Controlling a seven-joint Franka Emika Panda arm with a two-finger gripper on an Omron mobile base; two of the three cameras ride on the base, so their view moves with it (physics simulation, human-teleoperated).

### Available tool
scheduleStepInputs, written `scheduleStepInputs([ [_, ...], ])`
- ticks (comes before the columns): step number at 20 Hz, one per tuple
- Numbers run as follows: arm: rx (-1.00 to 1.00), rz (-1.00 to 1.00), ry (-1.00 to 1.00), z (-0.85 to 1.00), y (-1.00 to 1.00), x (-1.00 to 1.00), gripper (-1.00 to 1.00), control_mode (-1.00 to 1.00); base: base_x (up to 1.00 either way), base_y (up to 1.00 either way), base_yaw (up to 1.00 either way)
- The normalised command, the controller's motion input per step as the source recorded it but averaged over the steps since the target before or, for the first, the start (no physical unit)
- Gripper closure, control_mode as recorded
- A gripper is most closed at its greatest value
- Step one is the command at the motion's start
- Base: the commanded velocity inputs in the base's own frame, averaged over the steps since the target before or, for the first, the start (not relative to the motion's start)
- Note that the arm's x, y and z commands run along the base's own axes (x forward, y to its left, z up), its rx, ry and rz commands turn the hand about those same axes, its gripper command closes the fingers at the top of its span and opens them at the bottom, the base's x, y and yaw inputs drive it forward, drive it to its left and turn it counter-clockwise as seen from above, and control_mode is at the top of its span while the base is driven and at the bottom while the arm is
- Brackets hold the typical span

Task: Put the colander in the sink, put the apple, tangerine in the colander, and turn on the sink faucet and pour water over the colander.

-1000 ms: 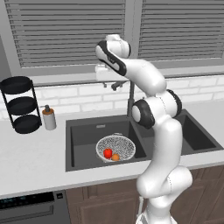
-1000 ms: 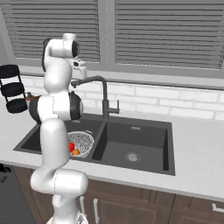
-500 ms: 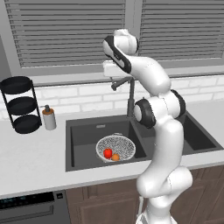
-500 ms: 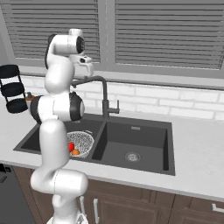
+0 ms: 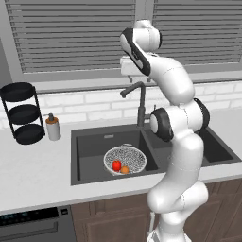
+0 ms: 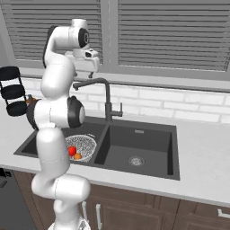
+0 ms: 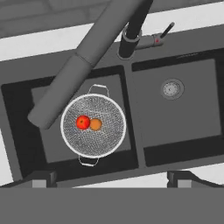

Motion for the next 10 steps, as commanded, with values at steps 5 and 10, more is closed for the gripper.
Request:
scheduleStepInputs([
  [5,0.09,0.14,-0.19,0.02,-0.98,-0.33,-1.0,-1.0,0.0,0.0,0.0],
  [10,0.09,0.2,-0.22,-0.23,-0.98,-0.39,-1.0,-1.0,0.0,0.0,0.0],
])
